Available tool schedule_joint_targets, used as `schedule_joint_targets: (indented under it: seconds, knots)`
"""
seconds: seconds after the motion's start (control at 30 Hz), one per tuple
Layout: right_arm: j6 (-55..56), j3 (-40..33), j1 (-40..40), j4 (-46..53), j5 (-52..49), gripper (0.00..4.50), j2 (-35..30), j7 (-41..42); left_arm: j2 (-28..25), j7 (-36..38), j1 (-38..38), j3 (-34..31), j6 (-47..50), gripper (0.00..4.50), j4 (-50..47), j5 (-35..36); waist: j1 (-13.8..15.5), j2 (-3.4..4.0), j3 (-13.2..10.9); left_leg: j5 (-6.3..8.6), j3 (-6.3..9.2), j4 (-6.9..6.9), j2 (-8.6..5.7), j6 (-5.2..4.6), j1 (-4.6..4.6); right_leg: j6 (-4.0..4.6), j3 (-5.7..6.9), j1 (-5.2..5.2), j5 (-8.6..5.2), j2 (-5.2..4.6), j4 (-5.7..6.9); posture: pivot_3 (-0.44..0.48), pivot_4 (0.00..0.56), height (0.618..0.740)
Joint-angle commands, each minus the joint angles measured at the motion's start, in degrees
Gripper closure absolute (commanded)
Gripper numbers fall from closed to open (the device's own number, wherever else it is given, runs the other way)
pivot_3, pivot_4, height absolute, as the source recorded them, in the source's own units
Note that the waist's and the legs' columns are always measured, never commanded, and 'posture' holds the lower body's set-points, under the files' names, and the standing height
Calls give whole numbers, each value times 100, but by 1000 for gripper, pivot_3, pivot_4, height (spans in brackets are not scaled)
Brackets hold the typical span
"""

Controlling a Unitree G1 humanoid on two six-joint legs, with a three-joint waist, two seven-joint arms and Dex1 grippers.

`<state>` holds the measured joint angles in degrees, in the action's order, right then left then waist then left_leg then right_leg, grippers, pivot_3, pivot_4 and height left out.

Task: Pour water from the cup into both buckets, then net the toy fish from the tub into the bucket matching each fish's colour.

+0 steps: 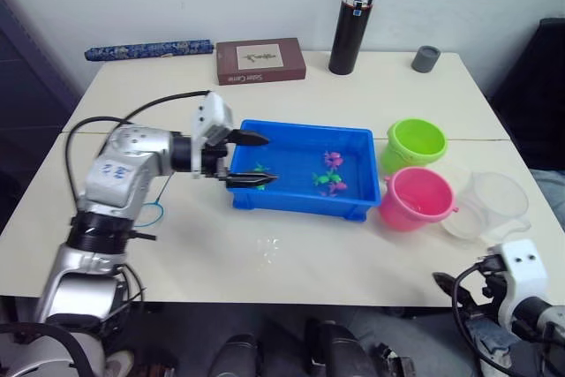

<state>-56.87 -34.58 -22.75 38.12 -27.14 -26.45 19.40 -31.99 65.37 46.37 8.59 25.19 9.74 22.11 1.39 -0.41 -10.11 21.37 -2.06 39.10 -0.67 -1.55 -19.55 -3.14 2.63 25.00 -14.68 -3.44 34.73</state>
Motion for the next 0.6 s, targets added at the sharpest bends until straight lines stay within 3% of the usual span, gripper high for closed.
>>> schedule_joint_targets:
  seconds: [0.03, 0.3, 0.6]
  knots:
    - [423, -363, 176, 79, 295, 0, 557, -774, 275, 181, 241, 120, -443, 34, 341, -168, -7, 0, 0, -3, -1, 0, -1, 3, -2, 0, -2, 7, 0, 0, 5, 0, 150, 740]
    - [810, -784, 1065, -279, 359, 0, 1510, -1915, 865, 337, 542, 330, -838, 34, 966, -491, -22, 1, 1, -19, -11, 0, -6, 12, -22, 1, -15, 45, 0, 3, 42, 0, 150, 740]
    - [1204, -882, 1828, -1114, 419, 0, 1426, -2314, 1040, -215, 368, 390, -628, 34, 799, -894, -22, 3, 2, -24, -9, 2, -12, -1, -27, 1, -16, 47, -1, 0, 68, 0, 150, 740]
